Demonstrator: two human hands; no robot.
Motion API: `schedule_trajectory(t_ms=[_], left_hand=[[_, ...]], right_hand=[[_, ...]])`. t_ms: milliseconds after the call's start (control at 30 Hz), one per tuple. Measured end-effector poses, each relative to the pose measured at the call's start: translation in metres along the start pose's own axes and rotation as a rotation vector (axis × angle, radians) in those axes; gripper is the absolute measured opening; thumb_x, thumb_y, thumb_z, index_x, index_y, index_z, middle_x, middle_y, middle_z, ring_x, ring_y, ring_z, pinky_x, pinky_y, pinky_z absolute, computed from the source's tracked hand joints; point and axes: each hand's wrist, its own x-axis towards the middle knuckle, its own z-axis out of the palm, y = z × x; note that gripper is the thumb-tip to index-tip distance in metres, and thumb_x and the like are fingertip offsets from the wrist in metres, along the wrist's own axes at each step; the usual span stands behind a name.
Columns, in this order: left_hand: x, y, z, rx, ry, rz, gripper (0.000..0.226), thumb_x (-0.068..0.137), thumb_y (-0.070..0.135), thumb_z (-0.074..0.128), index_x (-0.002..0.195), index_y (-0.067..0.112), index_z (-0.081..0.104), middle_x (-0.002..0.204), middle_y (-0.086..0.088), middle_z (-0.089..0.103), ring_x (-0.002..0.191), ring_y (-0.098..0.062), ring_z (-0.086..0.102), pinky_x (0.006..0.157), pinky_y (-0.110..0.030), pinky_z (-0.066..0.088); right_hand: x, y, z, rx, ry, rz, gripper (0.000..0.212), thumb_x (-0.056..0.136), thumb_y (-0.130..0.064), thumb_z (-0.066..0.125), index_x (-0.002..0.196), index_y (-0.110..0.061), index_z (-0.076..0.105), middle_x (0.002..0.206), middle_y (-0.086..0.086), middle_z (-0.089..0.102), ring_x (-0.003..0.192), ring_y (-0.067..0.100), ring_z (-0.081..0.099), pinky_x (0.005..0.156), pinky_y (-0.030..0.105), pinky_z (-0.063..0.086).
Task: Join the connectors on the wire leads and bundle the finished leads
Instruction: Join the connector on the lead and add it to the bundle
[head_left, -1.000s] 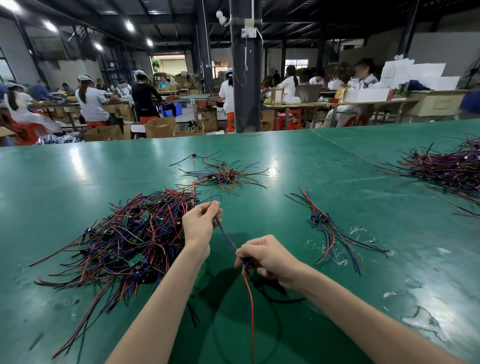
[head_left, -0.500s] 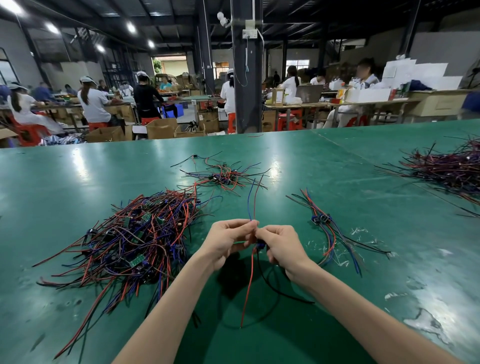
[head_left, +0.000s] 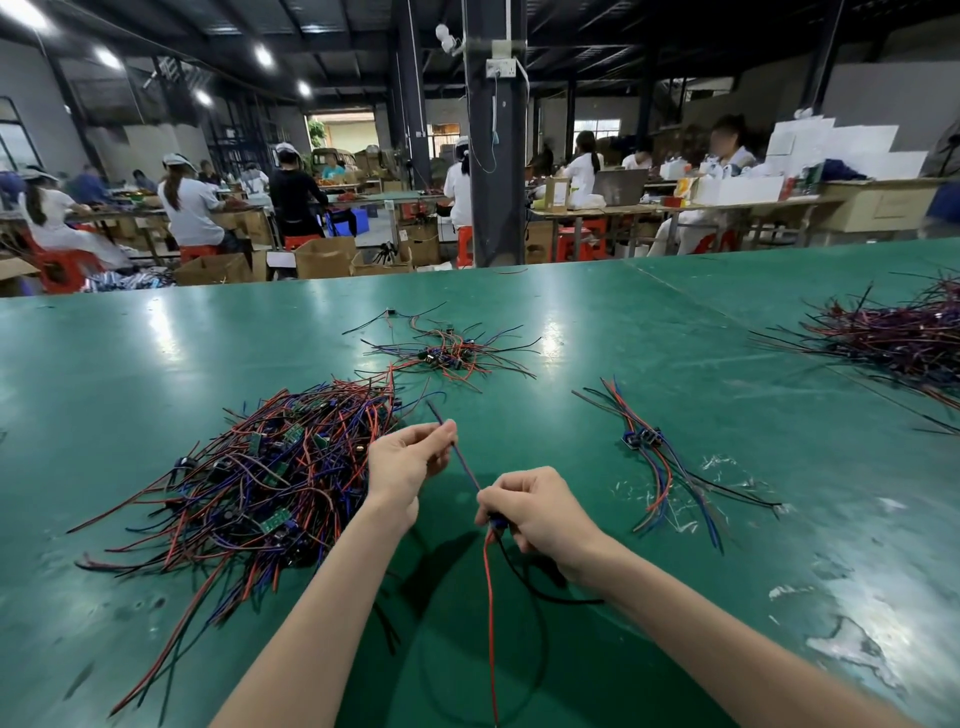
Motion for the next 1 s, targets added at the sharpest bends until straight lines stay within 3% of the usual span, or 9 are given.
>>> schedule_trajectory(t_ms=[167, 400, 467, 567, 633, 767, 867, 1000], left_hand=[[0.008, 0.002, -0.006, -0.036, 0.139, 0.075, 0.01, 0.078, 0.002, 0.073, 0.072, 0.006, 0.066, 0.061, -0.002, 0.064, 0.046, -0.006, 0.054, 0.05, -0.014, 0.049], [0.008, 0.003, -0.002, -0.029, 0.165, 0.135, 0.01, 0.082, 0.003, 0.071, 0.078, 0.011, 0.067, 0.066, 0.002, 0.063, 0.053, -0.004, 0.056, 0.052, -0.013, 0.049], [0.01, 0.004, -0.005, -0.033, 0.147, 0.111, 0.007, 0.083, 0.002, 0.069, 0.086, 0.007, 0.067, 0.075, -0.003, 0.064, 0.063, -0.009, 0.058, 0.054, -0.013, 0.05], [0.011, 0.001, -0.004, 0.002, 0.049, 0.034, 0.035, 0.089, 0.007, 0.064, 0.118, -0.008, 0.055, 0.103, -0.014, 0.06, 0.085, -0.016, 0.058, 0.067, -0.021, 0.056], [0.005, 0.0, 0.001, 0.05, -0.036, -0.04, 0.043, 0.089, 0.016, 0.063, 0.121, -0.011, 0.051, 0.112, -0.019, 0.057, 0.093, -0.021, 0.058, 0.072, -0.024, 0.058], [-0.013, -0.002, 0.013, 0.131, -0.413, -0.231, 0.037, 0.084, 0.03, 0.062, 0.104, -0.001, 0.063, 0.105, -0.017, 0.069, 0.089, -0.022, 0.066, 0.079, -0.027, 0.057], [-0.025, -0.008, 0.024, 0.198, -0.571, -0.237, 0.023, 0.092, 0.021, 0.055, 0.102, 0.004, 0.066, 0.095, -0.009, 0.073, 0.083, -0.015, 0.069, 0.079, -0.024, 0.056], [-0.033, -0.013, 0.033, 0.237, -0.602, -0.153, 0.018, 0.093, 0.013, 0.054, 0.106, 0.006, 0.066, 0.088, -0.003, 0.074, 0.077, -0.01, 0.069, 0.072, -0.022, 0.055]], right_hand=[[-0.003, -0.002, 0.002, -0.016, -0.091, -0.007, 0.031, 0.081, -0.011, 0.06, 0.051, -0.017, 0.066, 0.05, 0.0, 0.056, 0.03, 0.007, 0.036, 0.034, 0.014, 0.027], [-0.002, -0.004, -0.005, -0.01, -0.09, -0.006, 0.029, 0.082, -0.014, 0.06, 0.055, -0.016, 0.069, 0.056, 0.004, 0.061, 0.032, 0.01, 0.034, 0.035, 0.016, 0.027], [0.0, -0.003, -0.007, 0.019, -0.063, -0.005, 0.029, 0.084, -0.015, 0.06, 0.056, -0.016, 0.07, 0.058, 0.006, 0.063, 0.032, 0.01, 0.032, 0.034, 0.016, 0.025], [0.002, -0.001, -0.009, 0.077, 0.034, 0.005, 0.025, 0.082, -0.016, 0.062, 0.059, -0.014, 0.072, 0.055, 0.0, 0.063, 0.034, 0.008, 0.035, 0.034, 0.015, 0.025], [0.006, -0.002, -0.011, 0.12, 0.132, -0.014, 0.023, 0.083, -0.017, 0.064, 0.062, -0.014, 0.074, 0.053, -0.005, 0.061, 0.037, 0.0, 0.042, 0.038, 0.01, 0.029], [0.014, -0.005, -0.021, 0.236, 0.279, -0.078, 0.024, 0.089, -0.015, 0.062, 0.068, -0.017, 0.074, 0.055, -0.011, 0.065, 0.047, -0.005, 0.05, 0.051, 0.006, 0.036], [0.018, -0.004, -0.028, 0.262, 0.334, -0.057, 0.025, 0.089, -0.014, 0.061, 0.068, -0.017, 0.074, 0.061, -0.011, 0.068, 0.06, -0.005, 0.056, 0.061, 0.01, 0.042], [0.019, -0.003, -0.03, 0.336, 0.316, -0.024, 0.021, 0.09, -0.012, 0.061, 0.074, -0.009, 0.074, 0.056, -0.01, 0.065, 0.046, -0.007, 0.051, 0.044, 0.008, 0.037]])
